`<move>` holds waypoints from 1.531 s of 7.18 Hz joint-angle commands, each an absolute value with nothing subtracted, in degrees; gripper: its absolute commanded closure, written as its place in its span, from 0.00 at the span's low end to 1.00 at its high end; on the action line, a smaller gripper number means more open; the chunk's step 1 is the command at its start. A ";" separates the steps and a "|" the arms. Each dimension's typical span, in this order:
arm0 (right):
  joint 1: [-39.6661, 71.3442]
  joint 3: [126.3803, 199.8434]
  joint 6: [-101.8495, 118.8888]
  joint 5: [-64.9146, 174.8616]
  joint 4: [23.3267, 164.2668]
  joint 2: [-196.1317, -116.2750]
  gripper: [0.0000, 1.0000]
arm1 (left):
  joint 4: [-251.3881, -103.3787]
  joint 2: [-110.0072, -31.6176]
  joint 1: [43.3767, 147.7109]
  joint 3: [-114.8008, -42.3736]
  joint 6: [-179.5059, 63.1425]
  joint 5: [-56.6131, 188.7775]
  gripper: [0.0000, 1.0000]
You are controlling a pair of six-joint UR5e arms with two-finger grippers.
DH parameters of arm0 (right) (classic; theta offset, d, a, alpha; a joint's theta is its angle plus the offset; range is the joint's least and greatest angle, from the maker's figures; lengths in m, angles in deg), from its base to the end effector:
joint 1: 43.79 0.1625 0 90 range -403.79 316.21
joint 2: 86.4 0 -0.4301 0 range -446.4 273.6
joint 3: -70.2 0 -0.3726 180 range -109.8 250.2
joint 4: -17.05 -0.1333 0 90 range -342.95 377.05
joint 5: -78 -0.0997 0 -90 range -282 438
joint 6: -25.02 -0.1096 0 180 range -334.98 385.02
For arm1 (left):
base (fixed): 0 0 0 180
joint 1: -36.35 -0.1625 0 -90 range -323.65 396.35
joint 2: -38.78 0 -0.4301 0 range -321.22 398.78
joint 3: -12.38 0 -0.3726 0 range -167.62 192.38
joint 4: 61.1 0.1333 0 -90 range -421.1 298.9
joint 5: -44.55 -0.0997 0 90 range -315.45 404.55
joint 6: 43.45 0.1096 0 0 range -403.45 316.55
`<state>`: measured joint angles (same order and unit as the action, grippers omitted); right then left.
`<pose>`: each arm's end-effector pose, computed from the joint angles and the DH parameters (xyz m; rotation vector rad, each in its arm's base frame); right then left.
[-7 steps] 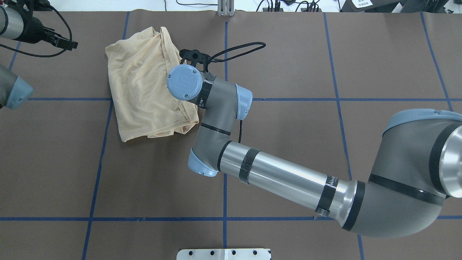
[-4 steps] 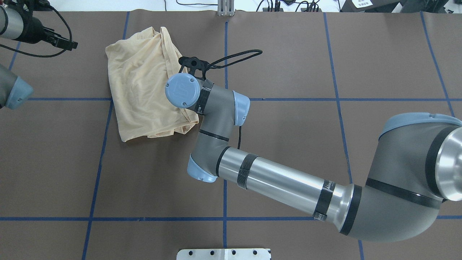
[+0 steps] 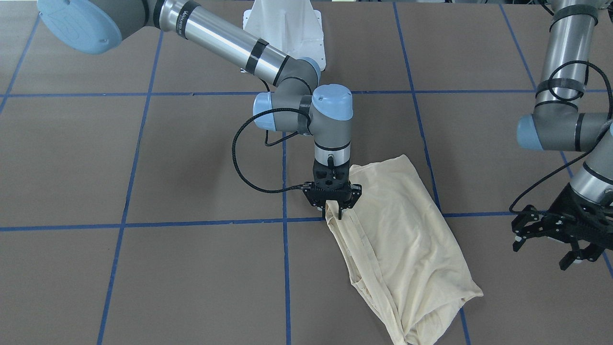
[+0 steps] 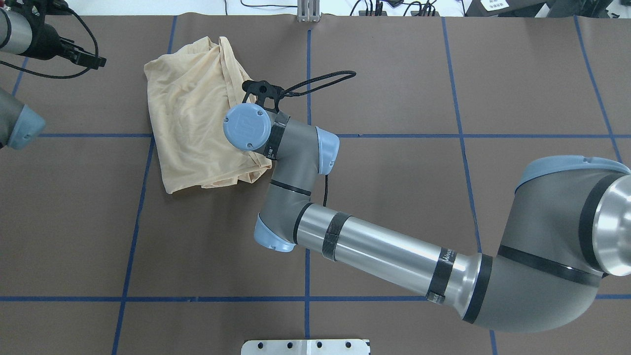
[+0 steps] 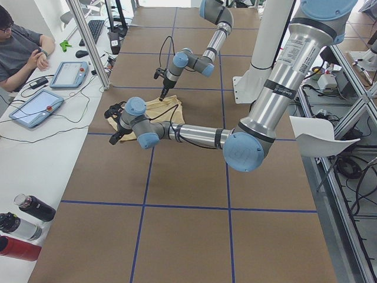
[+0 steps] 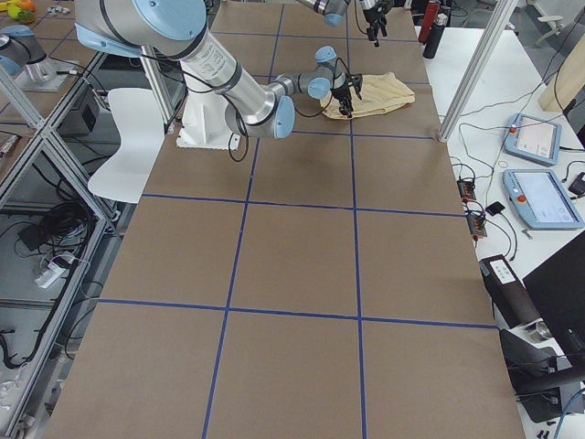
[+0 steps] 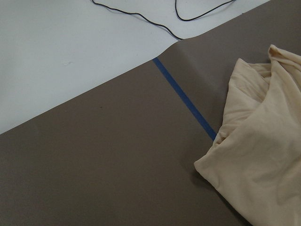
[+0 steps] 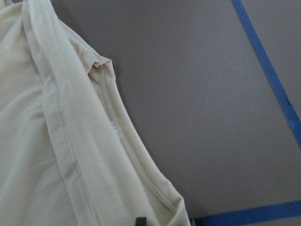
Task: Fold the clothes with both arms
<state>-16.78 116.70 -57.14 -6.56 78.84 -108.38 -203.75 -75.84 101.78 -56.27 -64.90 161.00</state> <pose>-0.7232 -0.5300 0.1556 0.3615 -0.8558 0.3540 0.2094 -0.6611 0.5047 0.7168 0.7658 0.2745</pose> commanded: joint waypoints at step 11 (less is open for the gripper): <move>-16.80 157.77 -50.04 -8.85 81.29 -140.92 1.00 | -203.93 -75.83 101.74 -56.44 -64.98 161.00 0.00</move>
<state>-15.80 150.43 -50.27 -9.29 80.93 -134.55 -203.92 -75.83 101.76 -56.37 -64.98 161.00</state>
